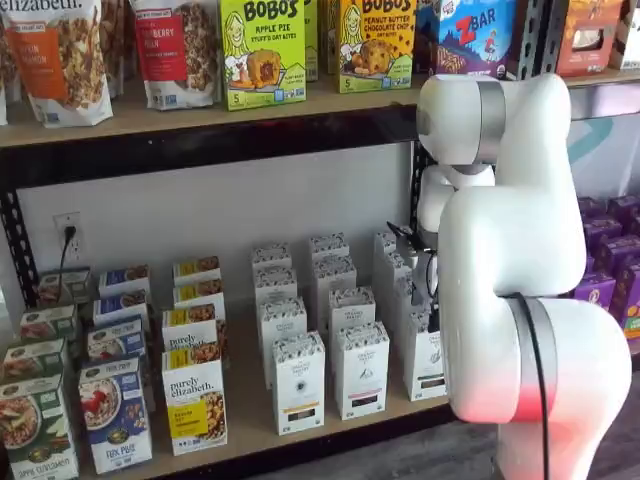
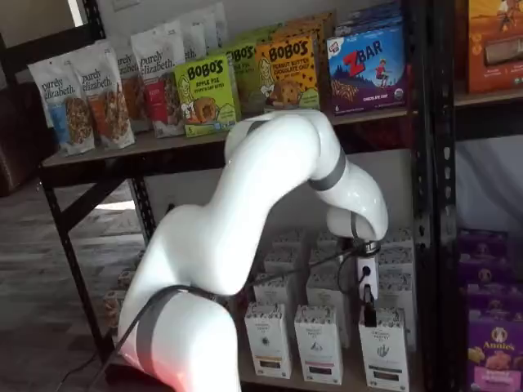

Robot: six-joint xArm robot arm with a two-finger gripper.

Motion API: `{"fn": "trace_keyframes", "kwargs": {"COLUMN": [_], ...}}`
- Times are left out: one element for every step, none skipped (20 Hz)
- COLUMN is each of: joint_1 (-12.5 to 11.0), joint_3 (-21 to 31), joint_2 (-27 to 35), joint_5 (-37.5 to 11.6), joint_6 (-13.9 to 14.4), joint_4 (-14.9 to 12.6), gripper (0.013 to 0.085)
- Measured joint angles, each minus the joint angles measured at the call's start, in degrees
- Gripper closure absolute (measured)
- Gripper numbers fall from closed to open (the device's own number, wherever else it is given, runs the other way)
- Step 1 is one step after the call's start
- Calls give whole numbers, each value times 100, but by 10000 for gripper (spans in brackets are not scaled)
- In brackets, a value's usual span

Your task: Pick up the white box with a green strip in the middle, on the bottom shelf, the sixth box from the left

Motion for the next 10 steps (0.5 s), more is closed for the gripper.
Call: {"fn": "trace_keyframes", "kwargs": {"joint_1": [4, 7, 8, 10, 12, 13, 14, 15, 16, 16], "joint_3": [-4, 3, 8, 12, 20, 23, 20, 10, 1, -12], "joint_2": [29, 54, 73, 99, 125, 153, 184, 220, 254, 288], "joint_5": [-40, -99, -135, -181, -225, -261, -286, -307, -333, -357], "joint_6": [56, 127, 174, 237, 305, 374, 420, 449, 463, 472], "joint_4": [-64, -147, -202, -275, -354, -433, -486, -518, -533, -543], "gripper": [130, 130, 130, 130, 130, 130, 130, 130, 130, 130]}}
